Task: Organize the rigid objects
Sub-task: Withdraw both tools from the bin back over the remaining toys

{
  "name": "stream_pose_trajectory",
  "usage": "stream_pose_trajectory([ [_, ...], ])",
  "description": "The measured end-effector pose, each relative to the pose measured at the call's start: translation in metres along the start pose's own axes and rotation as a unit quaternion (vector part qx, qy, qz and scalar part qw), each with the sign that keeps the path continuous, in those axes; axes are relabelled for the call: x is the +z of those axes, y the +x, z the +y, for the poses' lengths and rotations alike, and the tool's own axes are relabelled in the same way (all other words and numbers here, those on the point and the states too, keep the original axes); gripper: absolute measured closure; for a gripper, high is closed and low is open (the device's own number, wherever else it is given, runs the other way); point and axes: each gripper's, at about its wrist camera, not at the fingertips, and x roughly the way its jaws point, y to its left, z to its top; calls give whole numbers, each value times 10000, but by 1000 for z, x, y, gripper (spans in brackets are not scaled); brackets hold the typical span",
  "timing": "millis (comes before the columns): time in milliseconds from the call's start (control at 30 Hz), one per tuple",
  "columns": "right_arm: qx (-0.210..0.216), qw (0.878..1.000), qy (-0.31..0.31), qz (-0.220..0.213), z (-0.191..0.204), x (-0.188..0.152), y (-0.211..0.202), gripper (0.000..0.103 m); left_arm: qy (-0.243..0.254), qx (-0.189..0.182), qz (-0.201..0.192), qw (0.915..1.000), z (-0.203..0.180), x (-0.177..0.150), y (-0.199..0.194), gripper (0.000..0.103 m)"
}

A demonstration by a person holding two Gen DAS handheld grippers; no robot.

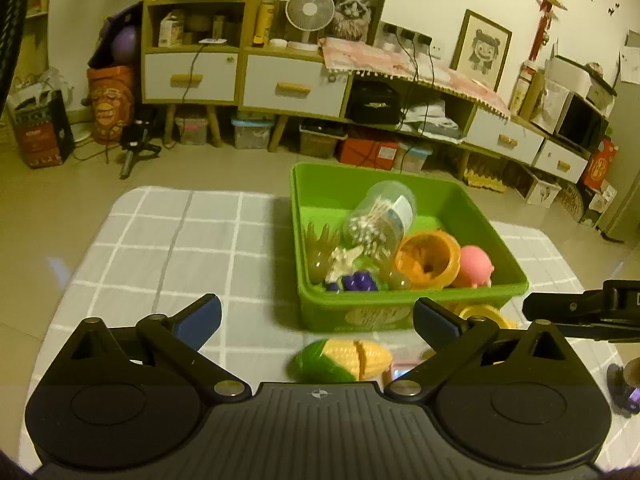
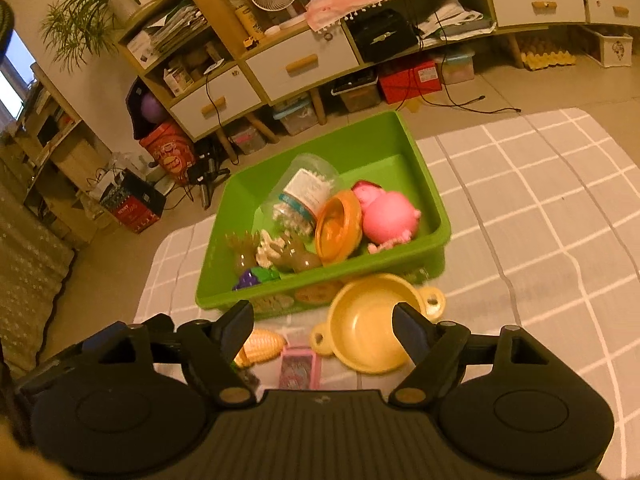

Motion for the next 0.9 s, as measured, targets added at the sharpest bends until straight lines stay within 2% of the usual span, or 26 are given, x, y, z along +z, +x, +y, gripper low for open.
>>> stream_pose_trajectory([
  [133,-58,9999,-102,1,-2,-11,-3,46,176,63,53,9998,1,-14,-3,2],
  [300,-322,9986,-423,-37,-2,-26,-1,44,505,148,54,9986,2,-35,-2,2],
  [567,-612,9960,-649,38,-13,-52,11,43,517,41,250,9983,8,-61,-1,2],
  [733,-539,9971,-524,101,-22,-59,13,43,806,54,210,9965,4,-74,-3,2],
  [900,-674,9955,-661,54,-27,-70,20,43,976,23,194,9950,3,-86,1,2],
])
